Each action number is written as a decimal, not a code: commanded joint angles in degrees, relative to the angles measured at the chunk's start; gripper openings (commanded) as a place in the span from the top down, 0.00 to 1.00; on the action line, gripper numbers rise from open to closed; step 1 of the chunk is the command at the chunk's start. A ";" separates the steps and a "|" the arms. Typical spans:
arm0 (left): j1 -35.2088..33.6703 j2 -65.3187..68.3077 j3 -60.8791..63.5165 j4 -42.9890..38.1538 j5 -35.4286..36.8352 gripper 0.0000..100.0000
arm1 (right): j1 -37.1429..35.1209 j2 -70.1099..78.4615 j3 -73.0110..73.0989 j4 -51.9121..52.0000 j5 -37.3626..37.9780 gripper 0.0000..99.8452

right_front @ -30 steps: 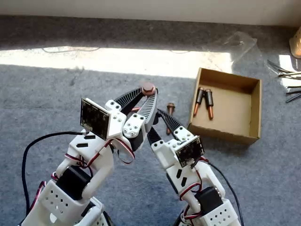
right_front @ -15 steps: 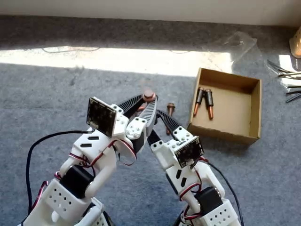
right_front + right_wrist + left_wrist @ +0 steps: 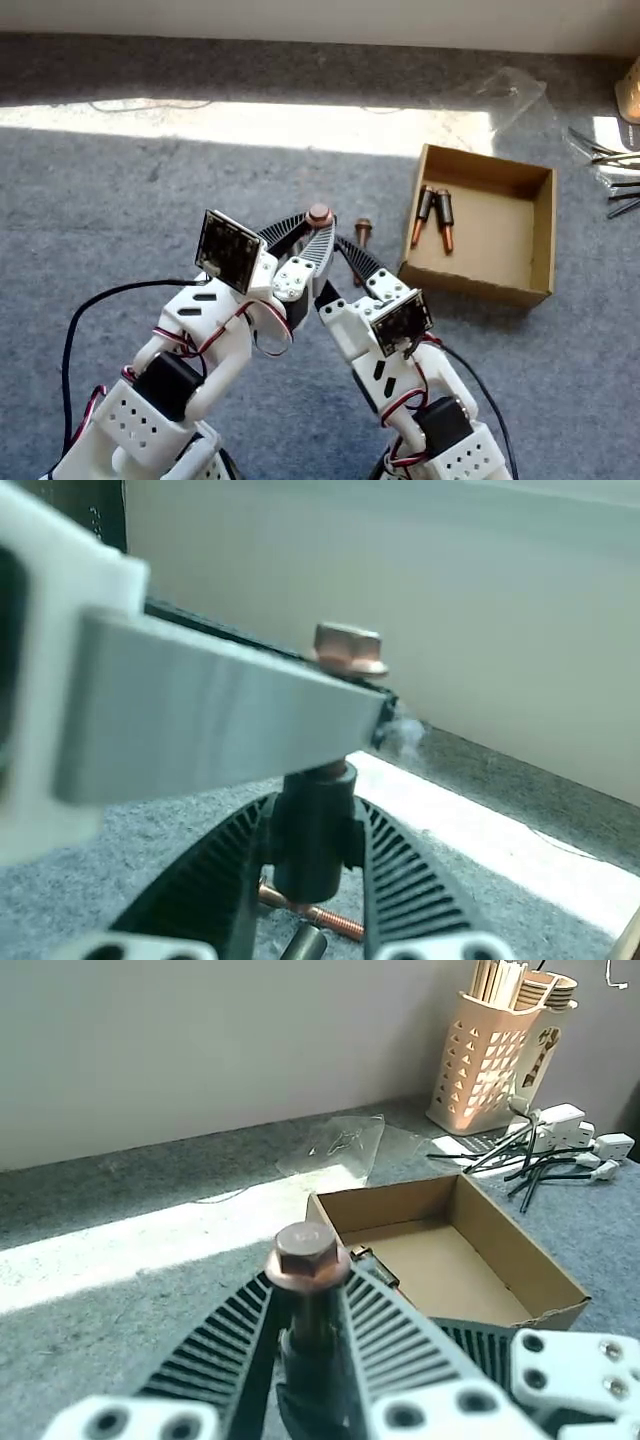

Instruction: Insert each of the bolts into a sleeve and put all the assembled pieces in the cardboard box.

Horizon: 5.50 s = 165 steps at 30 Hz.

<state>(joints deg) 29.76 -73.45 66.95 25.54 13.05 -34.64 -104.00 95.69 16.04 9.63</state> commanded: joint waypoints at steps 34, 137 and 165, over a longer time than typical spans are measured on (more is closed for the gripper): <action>-1.27 -1.54 2.86 -0.18 -0.09 0.76 | -0.22 -0.84 6.20 0.22 0.88 0.97; -36.09 -30.90 30.20 23.47 -13.01 0.96 | 41.45 106.24 -83.91 25.27 5.36 1.00; -36.09 -30.90 30.20 23.47 -13.01 0.96 | 39.78 129.36 -111.08 43.82 5.36 0.78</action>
<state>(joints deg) -7.34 -103.60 95.87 48.75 0.48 7.65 26.29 -6.81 53.05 14.29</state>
